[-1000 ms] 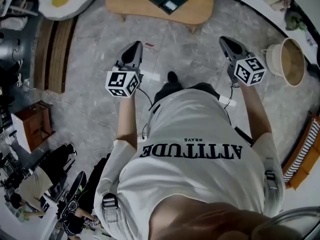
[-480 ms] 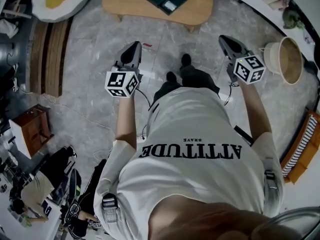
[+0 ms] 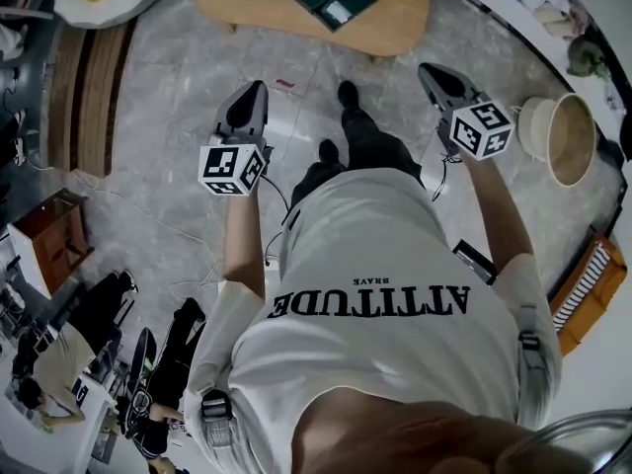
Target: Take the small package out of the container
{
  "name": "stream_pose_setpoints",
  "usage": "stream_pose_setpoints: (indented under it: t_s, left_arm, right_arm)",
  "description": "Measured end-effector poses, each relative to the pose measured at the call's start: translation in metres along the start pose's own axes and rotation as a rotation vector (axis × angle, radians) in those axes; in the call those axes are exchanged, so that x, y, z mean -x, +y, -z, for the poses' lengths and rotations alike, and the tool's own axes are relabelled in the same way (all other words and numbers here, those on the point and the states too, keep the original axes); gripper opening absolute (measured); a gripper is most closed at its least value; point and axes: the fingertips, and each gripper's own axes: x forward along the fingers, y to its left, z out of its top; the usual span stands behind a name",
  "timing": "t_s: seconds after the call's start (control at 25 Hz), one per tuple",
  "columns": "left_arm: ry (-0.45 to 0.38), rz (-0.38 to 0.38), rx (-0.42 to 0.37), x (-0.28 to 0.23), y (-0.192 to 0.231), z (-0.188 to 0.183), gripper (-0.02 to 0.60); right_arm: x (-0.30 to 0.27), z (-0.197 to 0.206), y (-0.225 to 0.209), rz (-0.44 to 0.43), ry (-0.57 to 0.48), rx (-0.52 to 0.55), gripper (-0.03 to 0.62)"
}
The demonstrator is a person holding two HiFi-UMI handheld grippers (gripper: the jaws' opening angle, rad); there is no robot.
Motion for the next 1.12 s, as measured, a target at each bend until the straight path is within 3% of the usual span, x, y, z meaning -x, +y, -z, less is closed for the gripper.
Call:
stream_pose_setpoints:
  t_s: [0.24,0.44,0.76,1.12]
  left_arm:
    - [0.0,-0.041,0.023,-0.061,0.034,-0.013,0.021]
    - [0.012,-0.077,0.04,-0.115,0.052,-0.01,0.021]
    - [0.063,-0.137,0.076,-0.176,0.071,-0.003,0.021]
    - [0.116,-0.156,0.094,-0.223,0.093,0.014,0.021]
  right_arm:
    - [-0.073,-0.03,-0.047,-0.046,0.079,0.045,0.023]
    - [-0.123,-0.038,-0.099,-0.077,0.131,0.023,0.023]
    - [-0.19,-0.027,-0.161,-0.124,0.233,0.002,0.023]
    - [-0.246,-0.005,-0.194,-0.143,0.319,-0.042,0.023]
